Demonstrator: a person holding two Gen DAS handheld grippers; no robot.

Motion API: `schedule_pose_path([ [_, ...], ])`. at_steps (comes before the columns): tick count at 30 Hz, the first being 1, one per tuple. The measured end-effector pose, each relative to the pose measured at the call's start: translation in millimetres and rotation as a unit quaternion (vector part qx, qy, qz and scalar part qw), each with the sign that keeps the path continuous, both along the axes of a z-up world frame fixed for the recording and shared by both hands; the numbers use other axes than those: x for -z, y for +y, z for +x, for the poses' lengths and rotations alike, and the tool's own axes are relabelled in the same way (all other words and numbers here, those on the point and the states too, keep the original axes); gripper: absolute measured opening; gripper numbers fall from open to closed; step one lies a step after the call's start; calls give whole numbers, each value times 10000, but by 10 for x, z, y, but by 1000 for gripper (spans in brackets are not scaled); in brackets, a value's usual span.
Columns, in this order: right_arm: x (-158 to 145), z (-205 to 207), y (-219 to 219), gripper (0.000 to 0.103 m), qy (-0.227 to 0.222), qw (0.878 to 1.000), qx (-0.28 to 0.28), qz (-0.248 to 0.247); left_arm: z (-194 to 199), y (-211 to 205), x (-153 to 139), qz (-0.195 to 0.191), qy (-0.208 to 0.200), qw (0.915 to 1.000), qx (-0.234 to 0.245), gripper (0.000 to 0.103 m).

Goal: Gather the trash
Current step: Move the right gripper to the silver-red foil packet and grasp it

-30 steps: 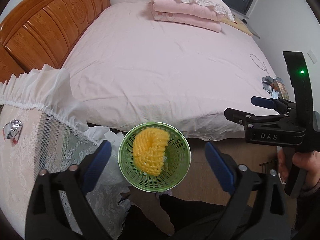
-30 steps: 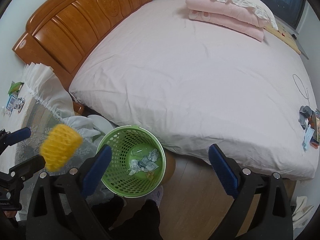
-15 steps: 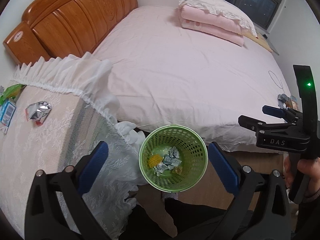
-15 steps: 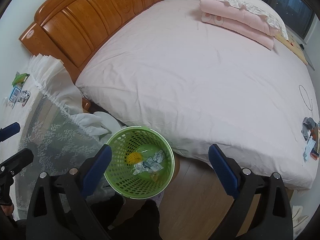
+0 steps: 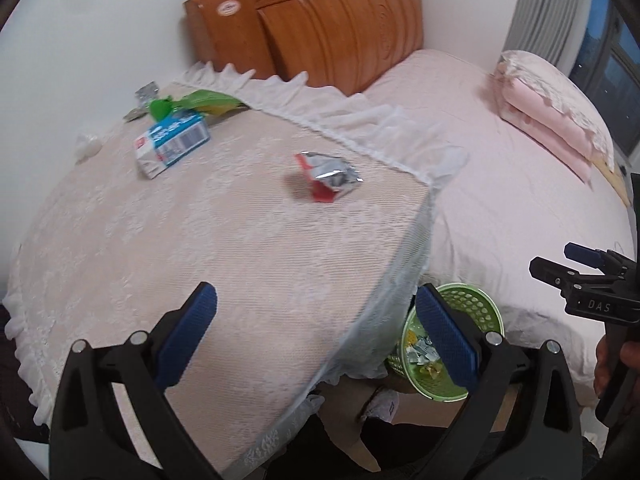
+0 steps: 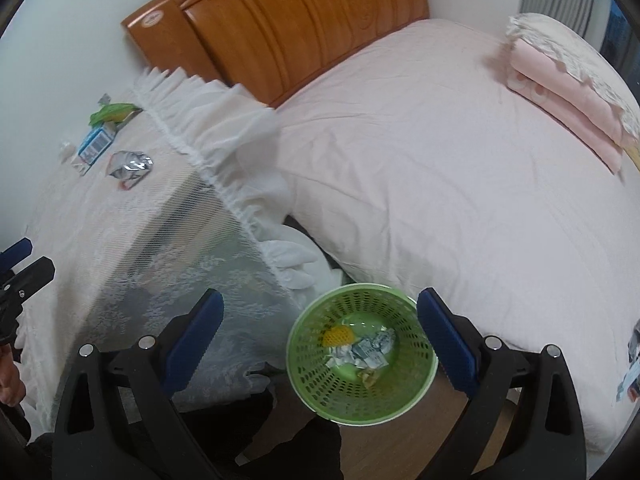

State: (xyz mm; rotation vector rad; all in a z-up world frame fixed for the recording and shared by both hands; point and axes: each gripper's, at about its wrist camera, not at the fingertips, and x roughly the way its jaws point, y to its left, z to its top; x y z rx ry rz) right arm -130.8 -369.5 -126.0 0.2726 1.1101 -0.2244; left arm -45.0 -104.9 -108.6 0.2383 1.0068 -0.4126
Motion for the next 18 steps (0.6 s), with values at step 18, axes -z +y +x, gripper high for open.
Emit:
schedule_pose_path([
  [18,34,1209,1178,97,-107,9807,-1852,-617,408,762,61,-209,39,9977,-637,95],
])
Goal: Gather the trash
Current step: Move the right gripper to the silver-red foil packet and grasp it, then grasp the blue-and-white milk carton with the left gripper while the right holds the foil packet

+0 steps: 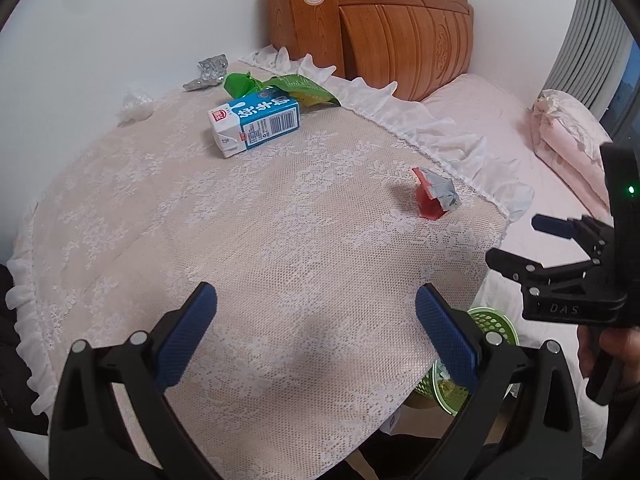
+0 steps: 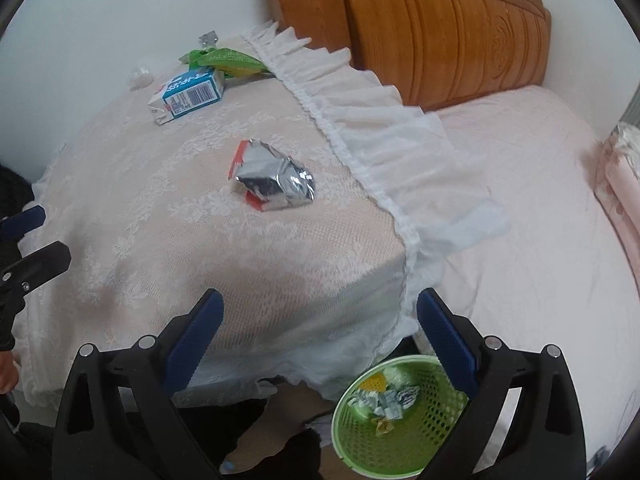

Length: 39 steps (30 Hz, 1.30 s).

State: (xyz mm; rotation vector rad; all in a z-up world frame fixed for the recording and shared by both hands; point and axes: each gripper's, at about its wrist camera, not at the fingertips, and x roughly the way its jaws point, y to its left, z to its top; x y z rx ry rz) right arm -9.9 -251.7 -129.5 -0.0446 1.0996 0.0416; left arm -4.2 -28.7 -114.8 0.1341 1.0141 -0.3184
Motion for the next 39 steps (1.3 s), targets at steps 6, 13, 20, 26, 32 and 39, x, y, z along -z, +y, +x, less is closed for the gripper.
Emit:
schedule_pose_path([
  [6,114,515,183,94,-11,9988,-410,-250,140,146,30,12,14,10000,-61,95],
  [13,278,801,253,48,383,9981,-447,-173,385,281,49,147,-98,9998,-42,95],
  [20,46,669,160,43,259,9990,-286,208,974,257,79,803,-625,9919,764,95],
  [26,-167,456,102,43,225,9992,34,334,1645,149,176,1247,-777,9722,1826,95],
  [32,-319,226,31,43,217,9976,466,453,2162,18,440,1303,-301,9519,2758,95],
  [39,-357,-18,-51,43,235,9931,1015,540,2532,-110,607,1290,-86,9394,3176,93],
])
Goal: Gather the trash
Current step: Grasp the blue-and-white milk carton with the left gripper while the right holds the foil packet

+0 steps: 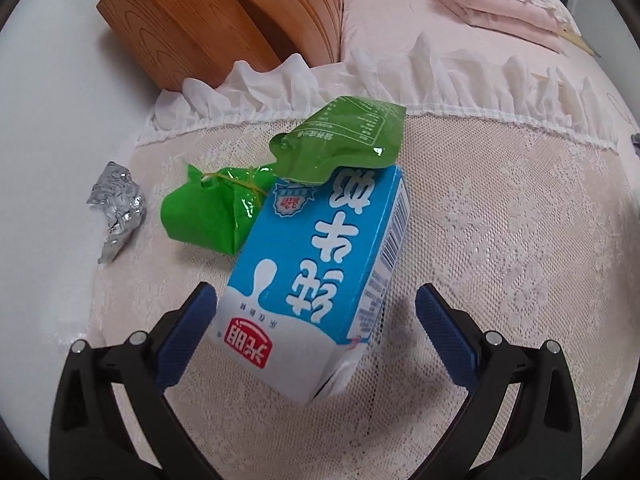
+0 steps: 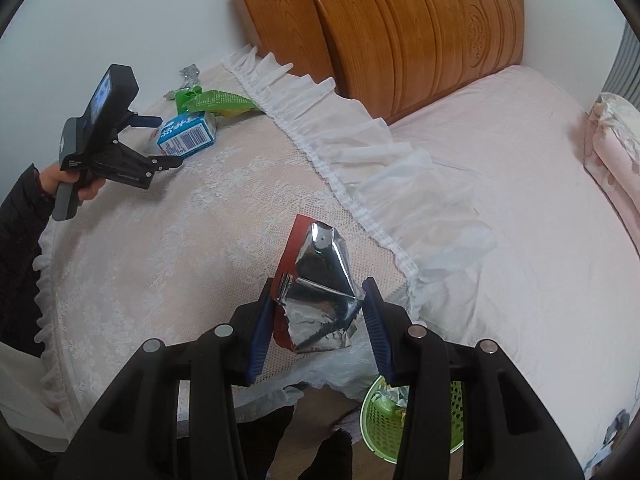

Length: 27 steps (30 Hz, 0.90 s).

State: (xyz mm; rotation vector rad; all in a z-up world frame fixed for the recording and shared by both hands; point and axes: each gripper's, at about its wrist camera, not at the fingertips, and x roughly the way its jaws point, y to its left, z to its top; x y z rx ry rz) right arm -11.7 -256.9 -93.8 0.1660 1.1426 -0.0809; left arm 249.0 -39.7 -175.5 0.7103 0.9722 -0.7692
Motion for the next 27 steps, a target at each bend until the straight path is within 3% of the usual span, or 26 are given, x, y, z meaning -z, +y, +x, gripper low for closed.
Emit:
schedule_pose_path([
  [1,4,-34,-11,43,6,10000,66,11,28,4,10,-100,107,9999,-27,89],
  [2,10,-65,-23,43,10,9999,125,28,40,10,22,-172,196,9996,-59,80],
  [8,25,-181,-84,43,-39,9995,251,199,-126,106,0,-390,37,9986,-365,75],
  [12,4,-213,-82,43,-151,9995,117,252,-381,298,-104,-645,-98,9942,-856,73],
  [20,46,-283,-4,43,-314,9967,-398,631,-1287,799,-238,-1107,-80,9667,-2307,73],
  [27,111,-272,158,43,-299,9922,-861,846,-2153,928,-362,-1331,-108,9449,-2988,73],
])
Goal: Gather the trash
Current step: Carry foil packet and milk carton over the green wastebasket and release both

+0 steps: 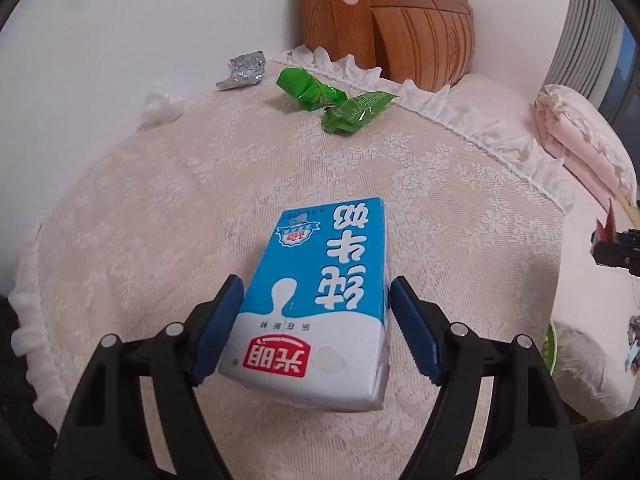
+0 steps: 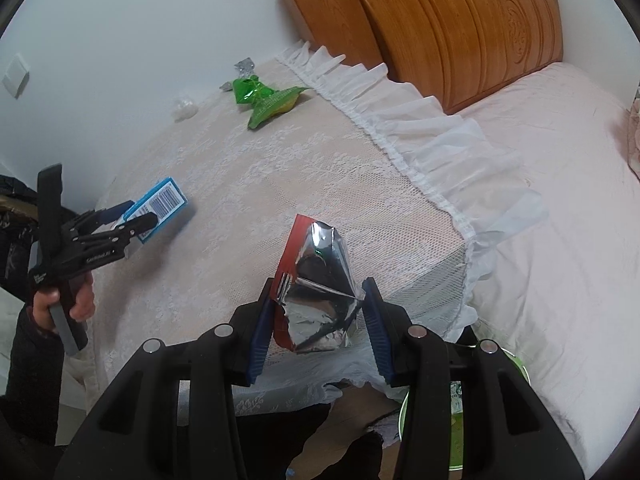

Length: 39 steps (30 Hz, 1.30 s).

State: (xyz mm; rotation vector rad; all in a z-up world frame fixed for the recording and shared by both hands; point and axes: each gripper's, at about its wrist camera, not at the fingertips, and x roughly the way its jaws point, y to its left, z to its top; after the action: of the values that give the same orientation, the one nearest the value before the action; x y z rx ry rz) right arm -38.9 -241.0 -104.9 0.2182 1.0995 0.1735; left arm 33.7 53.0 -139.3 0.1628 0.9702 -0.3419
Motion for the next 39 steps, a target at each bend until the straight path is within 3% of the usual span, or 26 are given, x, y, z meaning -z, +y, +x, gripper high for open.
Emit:
schedule_pose_path([
  [6,-81,-74,-70,43,-220,9997,-22,-45,-395,-265,-199,-294,-79,9995,27,73],
  [11,-170,-476,-509,43,-270,9974,596,-298,-605,-872,-395,-625,-185,9953,721,73],
  [16,-107,-1048,-1028,43,46,9871,1346,-871,-878,-1642,-491,-788,-159,9804,1798,73],
  [21,144,-1477,-1404,43,468,9747,1981,-922,-1165,-2289,-453,-720,-31,9596,2719,73],
  [25,337,-1707,-1605,43,612,9681,2317,-736,-1331,-2566,-425,-603,23,9483,3115,73],
  [30,542,-1804,-1725,45,780,9656,2389,-666,-1396,-2709,-382,-506,95,9445,3245,73],
  [31,606,-1801,-1748,52,880,9639,2418,-681,-1402,-2725,-374,-499,112,9440,3260,73],
  [32,619,-1791,-1755,68,920,9624,2457,-707,-1409,-2739,-366,-484,120,9438,3269,73],
  [34,681,-1802,-1818,83,1004,9575,2602,-743,-1442,-2783,-355,-435,129,9431,3295,73],
  [39,721,-1897,-2023,90,1121,9465,2955,-648,-1508,-2966,-273,-293,171,9389,3426,73],
])
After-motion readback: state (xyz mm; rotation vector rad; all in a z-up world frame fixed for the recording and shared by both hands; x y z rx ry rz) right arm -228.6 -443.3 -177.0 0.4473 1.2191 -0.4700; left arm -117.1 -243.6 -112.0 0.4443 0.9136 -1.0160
